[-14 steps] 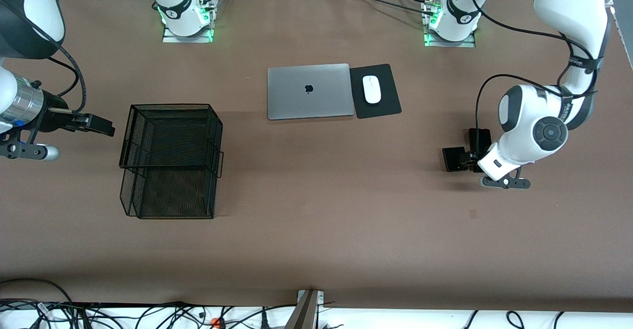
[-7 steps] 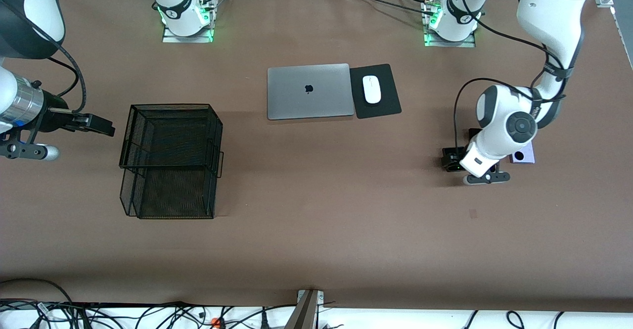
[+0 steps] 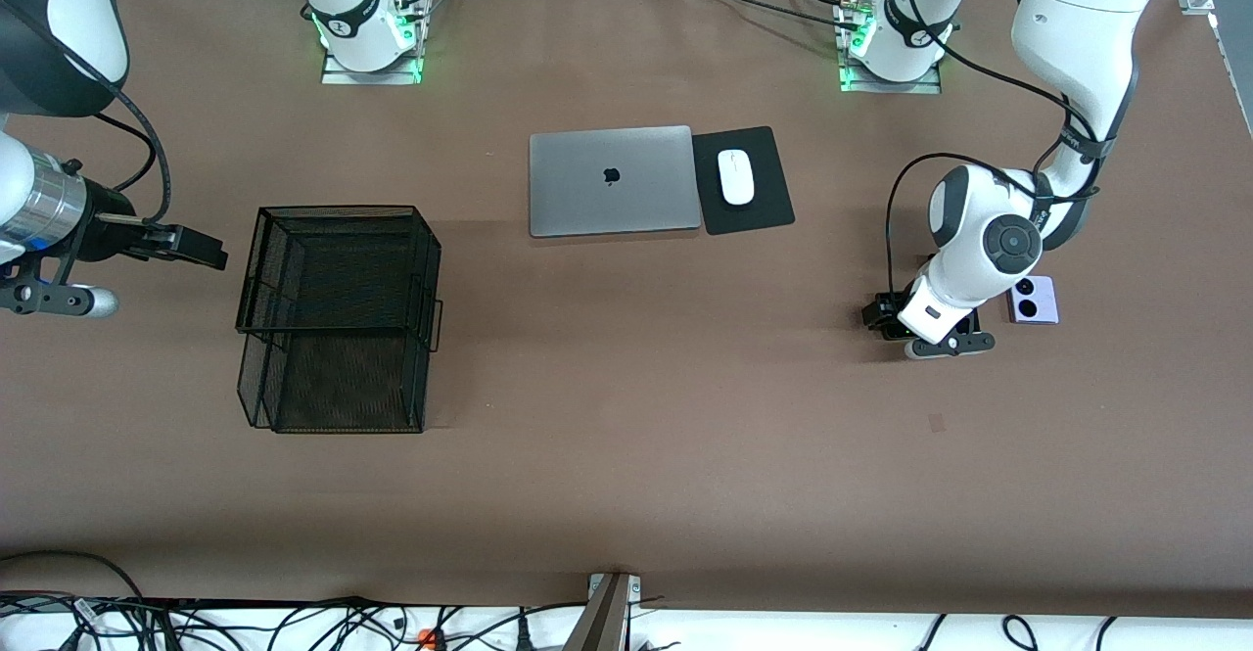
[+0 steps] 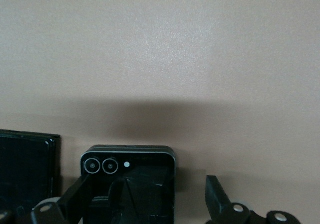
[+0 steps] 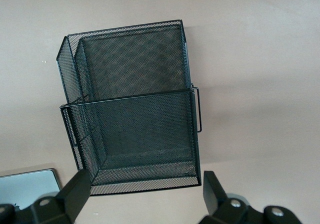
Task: Place phones with both arms
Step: 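Lower the left gripper and grasp the small black flip phone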
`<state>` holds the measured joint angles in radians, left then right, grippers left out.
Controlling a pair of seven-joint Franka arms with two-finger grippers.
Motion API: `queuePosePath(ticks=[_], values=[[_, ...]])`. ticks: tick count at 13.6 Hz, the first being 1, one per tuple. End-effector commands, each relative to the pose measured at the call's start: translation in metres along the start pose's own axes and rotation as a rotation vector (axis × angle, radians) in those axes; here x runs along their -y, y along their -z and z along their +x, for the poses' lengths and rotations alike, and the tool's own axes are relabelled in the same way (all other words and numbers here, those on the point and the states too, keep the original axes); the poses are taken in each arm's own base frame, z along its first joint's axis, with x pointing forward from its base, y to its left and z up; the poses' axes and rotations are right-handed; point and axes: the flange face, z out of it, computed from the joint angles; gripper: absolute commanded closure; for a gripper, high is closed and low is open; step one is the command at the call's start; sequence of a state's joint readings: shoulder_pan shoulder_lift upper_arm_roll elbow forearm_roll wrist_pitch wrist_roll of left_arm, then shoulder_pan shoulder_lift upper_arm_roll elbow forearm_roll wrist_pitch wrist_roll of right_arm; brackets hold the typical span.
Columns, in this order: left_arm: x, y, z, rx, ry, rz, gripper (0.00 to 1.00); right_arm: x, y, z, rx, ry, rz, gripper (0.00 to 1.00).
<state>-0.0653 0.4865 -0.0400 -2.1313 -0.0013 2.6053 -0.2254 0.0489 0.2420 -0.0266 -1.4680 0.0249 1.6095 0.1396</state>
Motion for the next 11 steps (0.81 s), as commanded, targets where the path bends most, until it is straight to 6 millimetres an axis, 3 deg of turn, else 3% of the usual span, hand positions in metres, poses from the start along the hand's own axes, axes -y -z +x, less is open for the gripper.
queuePosePath(ticks=[1, 7, 11], values=[[0.002, 0.000, -0.002, -0.009, 0.007, -0.005, 0.00, 0.001, 0.005, -0.002, -0.001, -0.005, -0.013, 0.00], [0.009, 0.001, -0.001, -0.008, 0.001, -0.002, 0.00, 0.001, 0.005, -0.002, -0.001, -0.003, -0.013, 0.00], [0.012, -0.011, -0.011, -0.016, 0.002, -0.003, 0.00, 0.001, 0.005, -0.002, 0.000, -0.003, -0.013, 0.00]])
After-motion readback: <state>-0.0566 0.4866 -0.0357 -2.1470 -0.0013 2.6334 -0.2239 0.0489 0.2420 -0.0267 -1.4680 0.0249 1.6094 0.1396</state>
